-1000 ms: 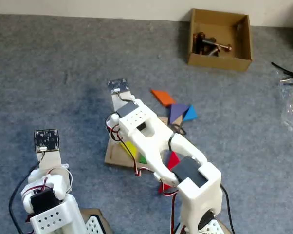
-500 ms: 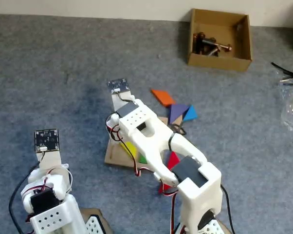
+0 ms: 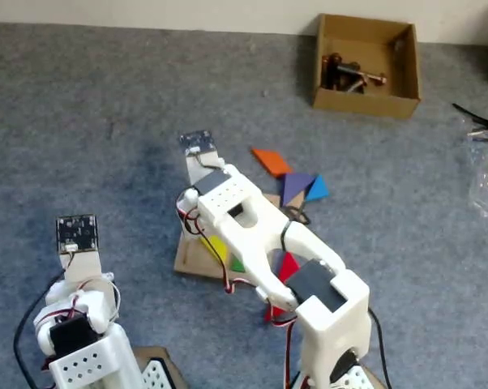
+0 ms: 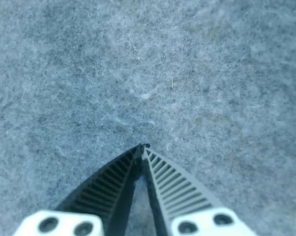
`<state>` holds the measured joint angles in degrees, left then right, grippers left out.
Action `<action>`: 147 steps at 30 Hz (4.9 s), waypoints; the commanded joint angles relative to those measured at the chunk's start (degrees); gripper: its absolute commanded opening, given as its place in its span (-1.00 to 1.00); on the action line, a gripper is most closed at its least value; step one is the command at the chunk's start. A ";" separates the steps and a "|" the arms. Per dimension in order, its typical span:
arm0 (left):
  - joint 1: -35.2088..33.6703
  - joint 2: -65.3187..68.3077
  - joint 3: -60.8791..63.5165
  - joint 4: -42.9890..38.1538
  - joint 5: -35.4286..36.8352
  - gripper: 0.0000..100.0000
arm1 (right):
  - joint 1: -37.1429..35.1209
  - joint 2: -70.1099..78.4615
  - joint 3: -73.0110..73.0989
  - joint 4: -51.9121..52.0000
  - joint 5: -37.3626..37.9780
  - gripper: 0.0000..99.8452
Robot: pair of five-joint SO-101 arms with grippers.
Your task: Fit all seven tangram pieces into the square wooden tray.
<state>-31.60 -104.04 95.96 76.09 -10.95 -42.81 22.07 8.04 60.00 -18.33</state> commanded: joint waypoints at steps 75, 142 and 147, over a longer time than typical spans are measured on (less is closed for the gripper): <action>1.01 -0.31 1.19 0.53 0.53 -0.99 | 4.62 1.19 -11.65 8.48 10.64 -0.99; 1.01 -0.31 1.19 0.53 0.53 -0.99 | -3.82 -0.40 -6.46 -1.36 -21.45 -0.44; 1.01 -0.31 1.19 0.53 0.53 -0.99 | -4.79 -0.40 -5.32 -1.36 -22.59 -0.44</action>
<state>-31.43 -104.04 95.96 76.09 -10.95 -46.15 22.68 2.51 58.95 -39.08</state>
